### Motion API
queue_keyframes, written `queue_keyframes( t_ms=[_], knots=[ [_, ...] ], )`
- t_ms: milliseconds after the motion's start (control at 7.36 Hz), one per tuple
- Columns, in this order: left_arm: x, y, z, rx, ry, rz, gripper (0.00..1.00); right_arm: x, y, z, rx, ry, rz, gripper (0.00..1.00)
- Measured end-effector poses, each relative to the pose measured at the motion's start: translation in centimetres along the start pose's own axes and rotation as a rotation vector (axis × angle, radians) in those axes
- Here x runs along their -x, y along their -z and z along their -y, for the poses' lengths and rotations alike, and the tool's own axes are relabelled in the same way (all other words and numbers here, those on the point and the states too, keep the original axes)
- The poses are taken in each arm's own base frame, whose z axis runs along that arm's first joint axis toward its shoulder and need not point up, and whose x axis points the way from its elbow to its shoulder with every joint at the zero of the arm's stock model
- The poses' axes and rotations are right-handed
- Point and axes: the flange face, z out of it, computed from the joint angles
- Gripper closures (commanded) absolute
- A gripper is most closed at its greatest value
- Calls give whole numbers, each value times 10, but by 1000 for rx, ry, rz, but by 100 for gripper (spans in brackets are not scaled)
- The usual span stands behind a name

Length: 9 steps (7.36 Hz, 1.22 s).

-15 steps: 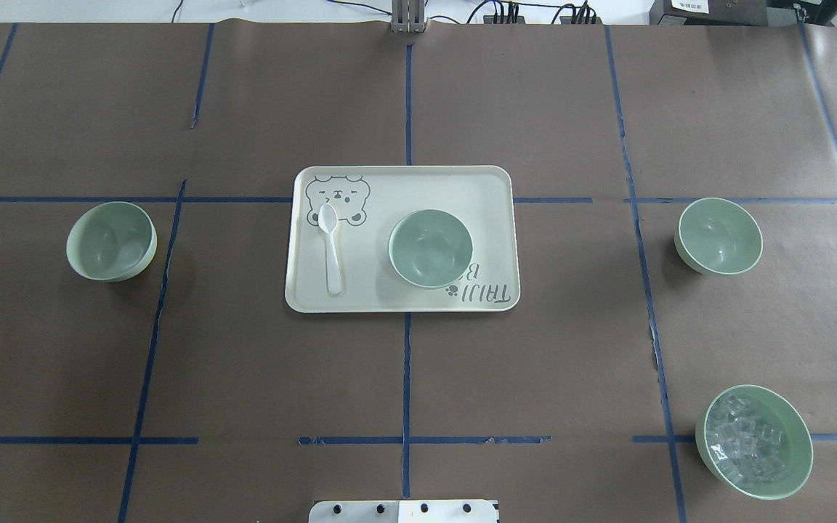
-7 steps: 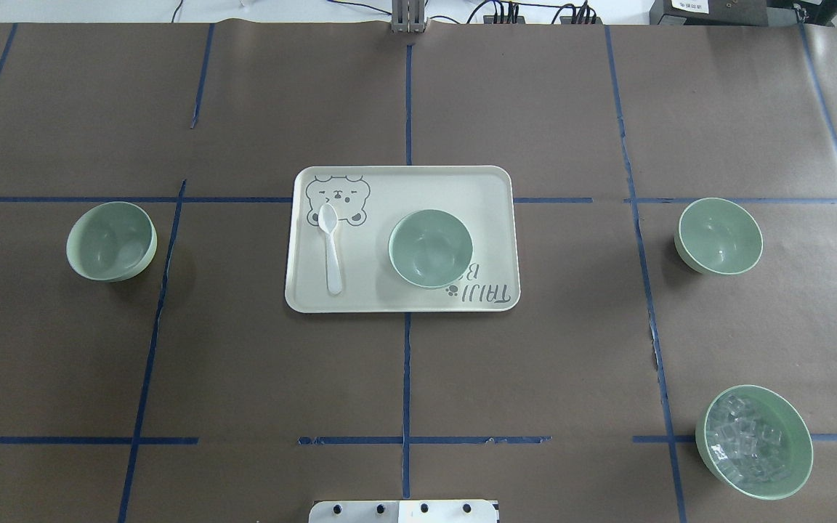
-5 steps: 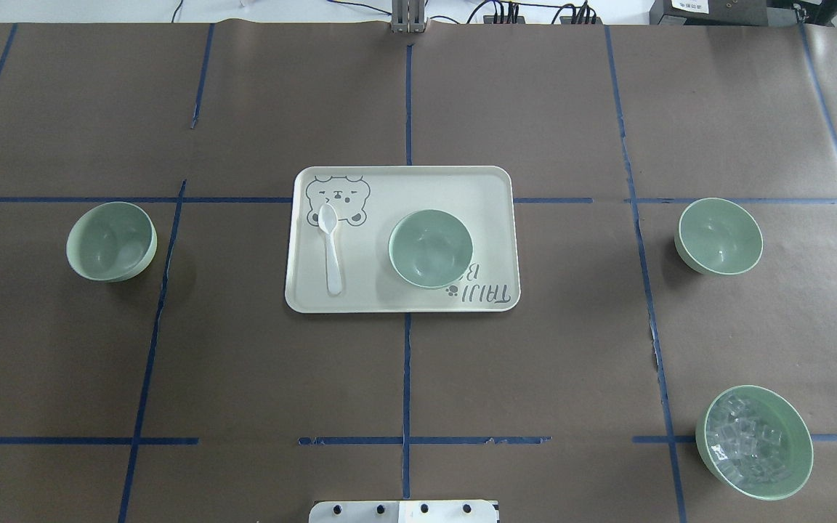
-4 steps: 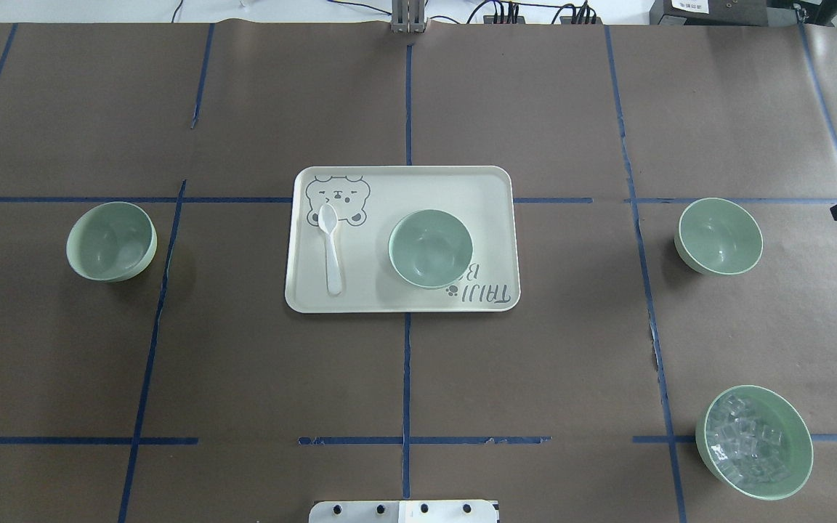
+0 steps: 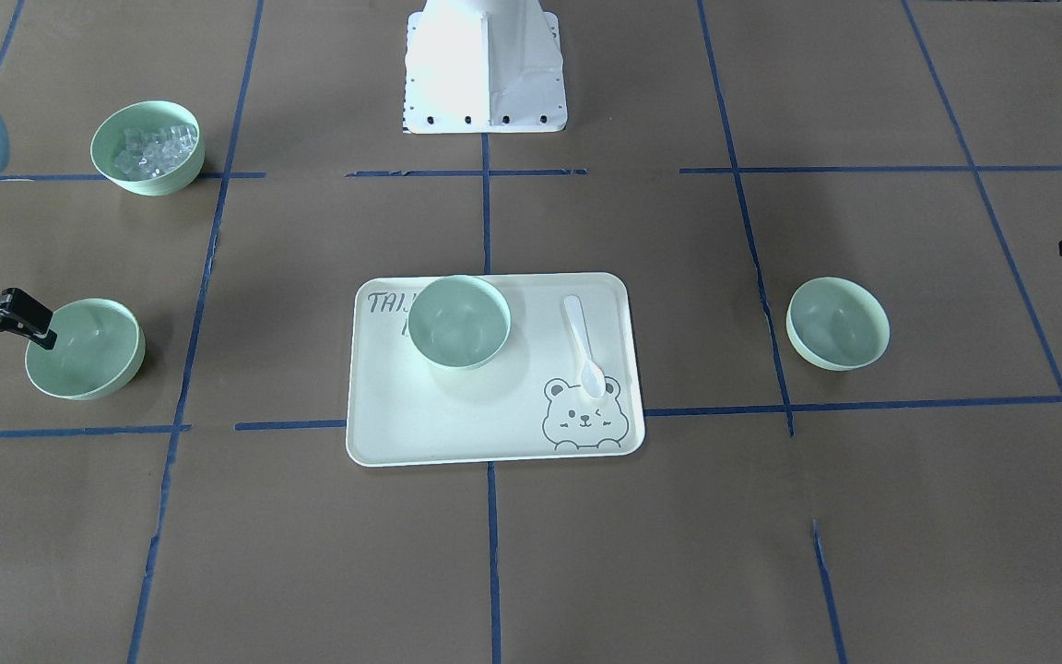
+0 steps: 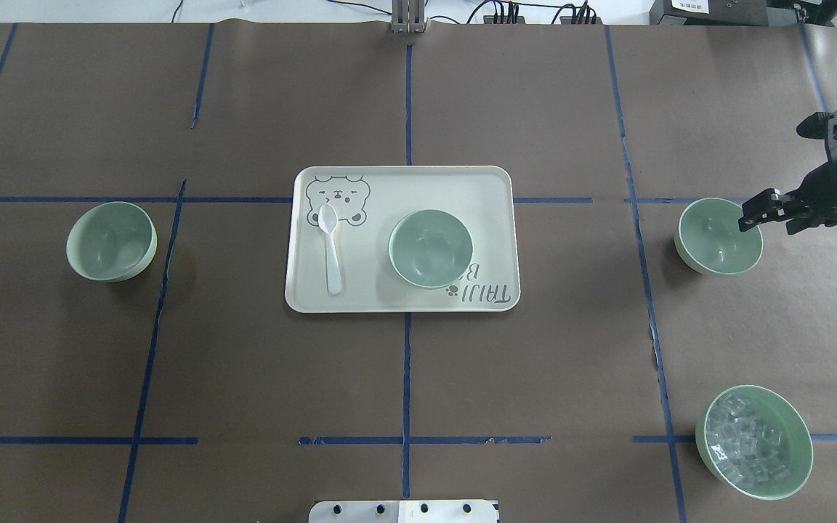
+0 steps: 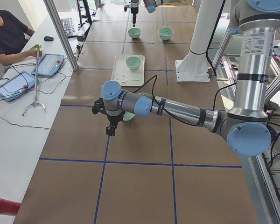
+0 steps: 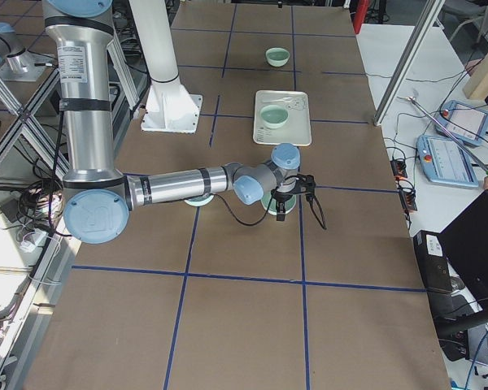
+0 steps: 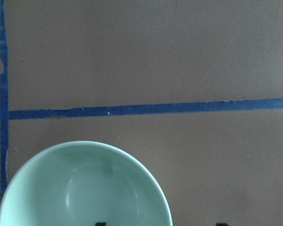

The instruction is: Stack green bowls together

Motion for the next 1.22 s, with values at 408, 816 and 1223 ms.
queue_keyframes(
  t_ms=[408, 816, 1223],
  knots=[
    [-2, 2, 1, -3, -4, 1, 0, 4, -21, -1, 6, -6, -36, 78],
    [-6, 6, 2, -12, -12, 2, 0, 16, -32, 6, 8, 0, -44, 100],
    [-12, 12, 3, -25, -24, 8, 0, 25, -11, 7, 9, -2, 8, 100]
  ],
)
